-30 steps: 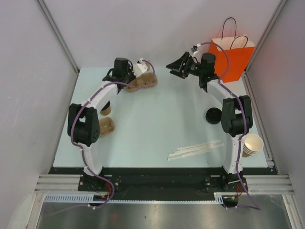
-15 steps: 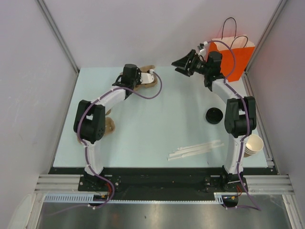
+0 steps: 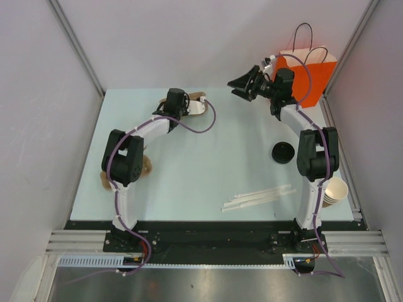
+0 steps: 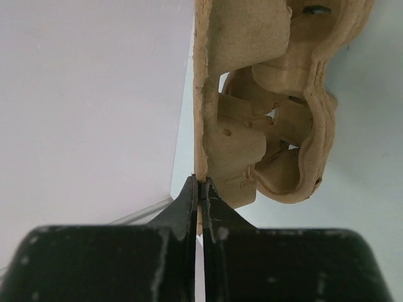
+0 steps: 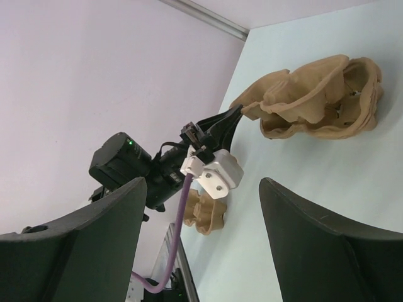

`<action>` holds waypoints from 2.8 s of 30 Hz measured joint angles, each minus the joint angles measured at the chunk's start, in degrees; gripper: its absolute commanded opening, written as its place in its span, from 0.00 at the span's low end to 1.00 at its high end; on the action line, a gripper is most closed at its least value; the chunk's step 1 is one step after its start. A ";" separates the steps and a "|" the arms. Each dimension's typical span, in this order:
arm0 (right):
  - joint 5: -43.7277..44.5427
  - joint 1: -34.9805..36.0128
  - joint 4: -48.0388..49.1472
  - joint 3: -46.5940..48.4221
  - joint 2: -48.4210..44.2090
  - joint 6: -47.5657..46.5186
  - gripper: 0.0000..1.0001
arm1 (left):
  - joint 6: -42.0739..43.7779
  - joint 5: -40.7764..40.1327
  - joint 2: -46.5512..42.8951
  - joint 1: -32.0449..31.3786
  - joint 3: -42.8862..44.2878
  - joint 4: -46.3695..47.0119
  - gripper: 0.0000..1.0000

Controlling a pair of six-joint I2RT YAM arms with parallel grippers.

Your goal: Pack the takeout coffee

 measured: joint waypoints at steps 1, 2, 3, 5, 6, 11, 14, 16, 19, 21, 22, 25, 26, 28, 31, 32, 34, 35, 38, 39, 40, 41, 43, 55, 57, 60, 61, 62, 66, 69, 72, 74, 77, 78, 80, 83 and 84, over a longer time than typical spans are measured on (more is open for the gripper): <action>-0.02 -0.07 0.20 0.00 0.00 0.31 0.78 | 0.00 -0.07 0.09 0.00 0.00 -0.02 0.16; -0.07 -0.13 0.39 0.00 0.00 0.42 0.78 | 0.00 -0.13 0.24 0.00 0.00 0.00 0.21; -0.09 -0.17 0.57 0.00 0.00 0.55 0.77 | 0.09 -0.31 0.37 0.00 0.00 0.00 0.32; -0.17 -0.24 0.76 -0.02 0.00 0.83 0.78 | 0.37 -0.57 0.50 0.00 0.00 -0.02 0.41; -0.17 -0.24 0.94 -0.02 0.00 0.85 0.78 | 0.31 -0.59 0.55 0.00 -0.02 -0.04 0.47; -0.46 -0.24 1.40 -0.02 0.00 0.87 0.78 | -0.63 -0.48 0.52 -0.17 -0.02 -0.57 0.56; -0.83 -0.24 1.42 -0.02 0.00 0.85 0.79 | -1.88 0.02 -0.20 -0.50 -0.02 -2.78 0.57; -1.16 -0.28 1.36 -0.02 0.00 0.76 0.79 | -3.28 0.94 -1.33 -0.70 0.07 -5.07 0.59; -1.79 -0.50 0.13 0.35 -0.20 -0.48 0.79 | -5.68 2.45 -3.56 -0.87 0.90 -9.20 0.67; -2.36 -0.83 -2.58 1.29 -0.50 -2.47 0.80 | -7.63 3.76 -5.62 -0.92 1.92 -12.33 0.71; -2.54 -1.05 -4.20 2.08 -0.61 -3.67 0.79 | -8.66 4.31 -6.58 -0.92 2.49 -13.57 0.72; -2.73 -2.36 -11.32 5.84 -1.46 -9.84 0.80 | -13.33 7.74 -10.34 -0.81 5.05 -18.99 0.77; -2.73 -3.10 -14.25 7.30 -2.10 -12.48 0.81 | -15.61 9.73 -12.02 -0.72 6.10 -21.27 0.79; -2.27 -4.81 -19.76 10.43 -3.37 -16.90 0.82 | -18.99 12.74 -14.99 -0.68 7.50 -24.41 0.82; -0.46 -9.42 -27.23 16.17 -5.73 -23.61 0.83 | -25.03 17.59 -20.31 -0.63 8.63 -28.46 0.86; 0.44 -11.61 -29.22 18.23 -6.36 -25.75 0.84 | -26.93 19.06 -22.05 -0.59 8.79 -29.53 0.86; 2.93 -15.96 -32.11 21.55 -7.74 -29.51 0.87 | -30.73 22.38 -25.11 -0.52 9.14 -31.91 0.87; 4.42 -18.10 -33.09 22.62 -8.41 -31.30 0.88 | -32.30 23.74 -26.12 -0.50 9.29 -32.79 0.87; 8.81 -23.17 -35.93 25.00 -9.73 -35.93 0.91 | -35.82 26.95 -27.63 -0.44 9.46 -34.77 0.88; 10.51 -24.20 -36.81 25.97 -9.75 -37.51 0.92 | -36.79 27.78 -27.69 -0.44 9.46 -35.36 0.88; 11.58 -24.55 -37.27 26.32 -9.73 -38.47 0.93 | -37.48 28.28 -27.69 -0.42 9.46 -36.00 0.88; 12.72 -24.72 -37.99 26.51 -9.73 -39.63 0.93 | -38.21 28.79 -27.58 -0.37 9.46 -36.72 0.88; 14.62 -24.59 -39.04 26.56 -9.55 -41.57 0.93 | -39.28 29.59 -27.50 -0.20 9.46 -37.86 0.88; 19.19 -23.91 -38.93 26.91 -1.66 -46.34 0.86 | -42.58 30.67 -26.40 0.92 9.46 -39.78 0.88; 19.93 -23.39 -38.53 27.80 -0.11 -46.56 0.84 | -42.88 30.67 -26.16 1.01 9.46 -39.85 0.88; 21.29 -21.81 -37.62 29.90 2.21 -47.39 0.84 | -43.23 30.69 -25.83 1.05 9.46 -40.00 0.88; 22.05 -21.14 -37.42 30.67 2.86 -47.76 0.83 | -43.28 30.69 -25.77 1.07 9.46 -40.00 0.88; 22.67 -20.46 -37.13 31.30 3.32 -48.17 0.82 | -43.30 30.69 -25.75 1.07 9.46 -40.02 0.88; 26.10 -17.97 -36.72 33.44 4.81 -49.96 0.76 | -43.58 30.64 -25.75 1.09 9.46 -40.09 0.88; 28.22 -16.72 -36.26 34.80 5.62 -51.17 0.65 | -43.71 30.67 -25.75 1.14 9.46 -40.39 0.88; 29.49 -16.44 -35.65 35.32 6.08 -52.15 0.54 | -43.74 30.64 -25.73 1.20 9.46 -40.54 0.88; 30.18 -16.48 -35.47 35.41 6.29 -52.52 0.53 | -43.74 30.64 -25.75 1.25 9.46 -40.65 0.88; 30.91 -16.83 -35.45 35.45 6.49 -52.54 0.47 | -43.74 30.64 -25.73 1.31 9.46 -40.79 0.88; 31.04 -17.05 -35.45 35.50 6.56 -52.54 0.45 | -43.74 30.62 -25.73 1.31 9.46 -40.79 0.88; 31.12 -17.42 -35.41 35.74 6.71 -52.52 0.38 | -43.74 30.62 -25.73 1.31 9.46 -40.79 0.88; 31.26 -17.97 -35.08 36.02 6.95 -52.52 0.22 | -43.74 30.62 -25.73 1.36 9.46 -40.79 0.88; 31.21 -17.99 -34.97 36.02 6.97 -52.46 0.19 | -43.74 30.62 -25.70 1.36 9.46 -40.79 0.88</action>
